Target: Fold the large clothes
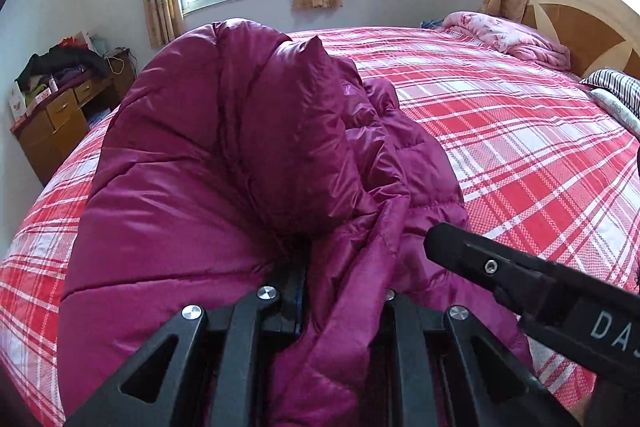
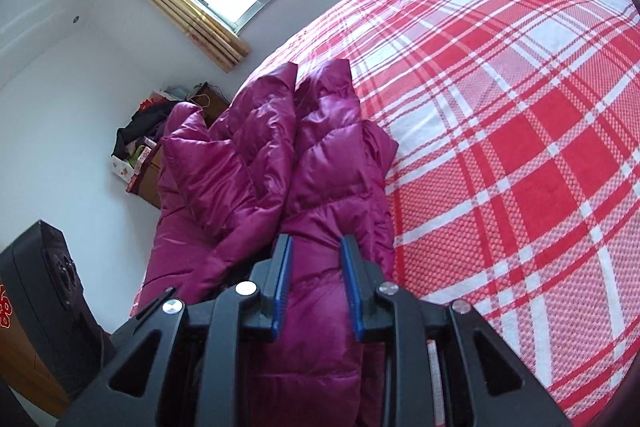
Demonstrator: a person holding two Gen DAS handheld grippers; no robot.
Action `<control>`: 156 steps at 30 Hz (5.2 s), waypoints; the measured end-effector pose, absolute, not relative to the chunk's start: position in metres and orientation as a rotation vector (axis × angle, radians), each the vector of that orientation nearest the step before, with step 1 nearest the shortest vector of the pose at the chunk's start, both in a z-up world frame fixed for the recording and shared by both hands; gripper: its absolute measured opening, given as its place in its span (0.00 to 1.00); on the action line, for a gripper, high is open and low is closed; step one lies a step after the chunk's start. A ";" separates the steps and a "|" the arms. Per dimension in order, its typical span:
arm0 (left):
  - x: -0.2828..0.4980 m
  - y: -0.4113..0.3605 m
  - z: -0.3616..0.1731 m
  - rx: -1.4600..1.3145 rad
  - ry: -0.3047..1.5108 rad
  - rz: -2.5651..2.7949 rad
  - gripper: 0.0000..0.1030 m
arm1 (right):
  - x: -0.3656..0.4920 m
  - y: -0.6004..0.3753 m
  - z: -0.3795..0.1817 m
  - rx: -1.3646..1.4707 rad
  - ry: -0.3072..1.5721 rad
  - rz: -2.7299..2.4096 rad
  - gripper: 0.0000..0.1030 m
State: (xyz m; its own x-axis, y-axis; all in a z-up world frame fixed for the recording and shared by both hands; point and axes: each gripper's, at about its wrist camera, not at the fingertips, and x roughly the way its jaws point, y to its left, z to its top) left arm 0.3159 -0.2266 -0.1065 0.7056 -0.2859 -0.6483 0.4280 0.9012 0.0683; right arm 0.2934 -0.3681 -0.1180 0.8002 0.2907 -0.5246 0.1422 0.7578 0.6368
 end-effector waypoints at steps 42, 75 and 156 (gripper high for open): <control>0.330 -0.034 -0.051 -0.276 0.655 -0.497 0.38 | 0.385 -0.373 -0.058 0.370 0.761 0.459 0.22; 0.344 -0.153 -0.106 0.224 0.691 -0.391 0.39 | 0.271 -0.350 -0.112 0.358 0.843 0.240 0.25; 0.391 -0.117 -0.133 -0.387 0.888 -0.726 0.67 | 0.350 -0.396 -0.132 0.654 0.846 0.369 0.52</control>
